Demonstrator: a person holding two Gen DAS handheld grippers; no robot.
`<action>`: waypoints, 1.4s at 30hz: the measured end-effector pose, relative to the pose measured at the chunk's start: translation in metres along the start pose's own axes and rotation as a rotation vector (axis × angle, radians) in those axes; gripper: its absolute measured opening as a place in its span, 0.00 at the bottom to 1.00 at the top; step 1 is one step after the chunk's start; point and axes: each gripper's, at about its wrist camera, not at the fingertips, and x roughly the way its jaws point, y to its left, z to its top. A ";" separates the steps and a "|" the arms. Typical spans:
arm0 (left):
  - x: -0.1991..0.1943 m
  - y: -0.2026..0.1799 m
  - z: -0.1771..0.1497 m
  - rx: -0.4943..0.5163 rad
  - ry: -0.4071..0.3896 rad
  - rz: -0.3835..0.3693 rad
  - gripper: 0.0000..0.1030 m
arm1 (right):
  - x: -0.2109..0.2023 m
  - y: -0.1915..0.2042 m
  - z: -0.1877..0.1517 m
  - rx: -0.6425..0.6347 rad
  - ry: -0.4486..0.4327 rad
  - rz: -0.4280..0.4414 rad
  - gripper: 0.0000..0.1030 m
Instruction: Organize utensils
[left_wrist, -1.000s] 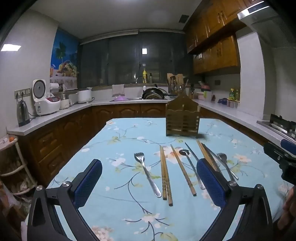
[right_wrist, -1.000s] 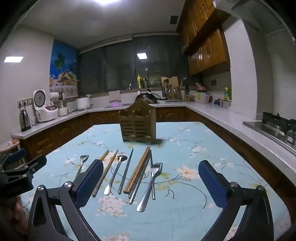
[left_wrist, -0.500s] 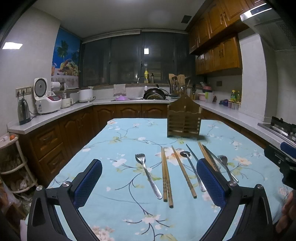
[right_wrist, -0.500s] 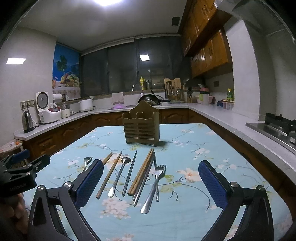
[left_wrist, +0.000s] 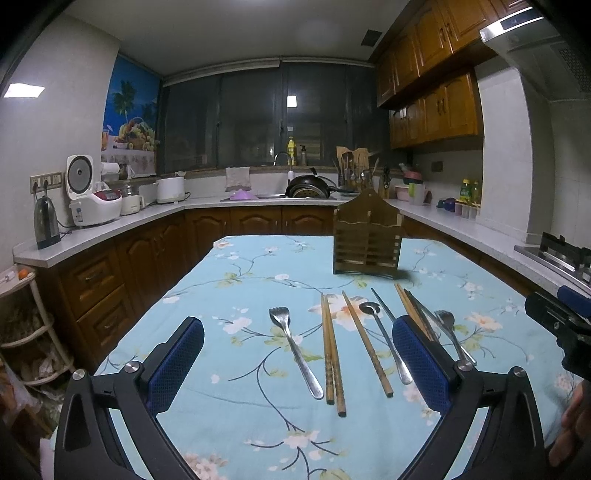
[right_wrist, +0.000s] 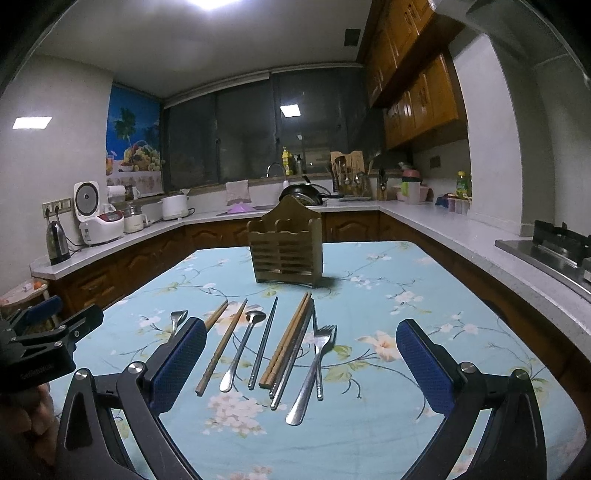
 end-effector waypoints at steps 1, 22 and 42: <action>0.000 0.000 0.000 0.000 -0.001 0.001 0.99 | 0.000 0.000 0.000 0.000 -0.002 -0.001 1.00; -0.001 -0.002 0.001 0.001 -0.005 -0.007 0.99 | -0.002 -0.001 0.000 0.004 0.007 0.002 1.00; 0.029 0.003 0.023 -0.002 0.105 -0.060 0.99 | 0.014 -0.007 0.009 0.038 0.098 0.023 1.00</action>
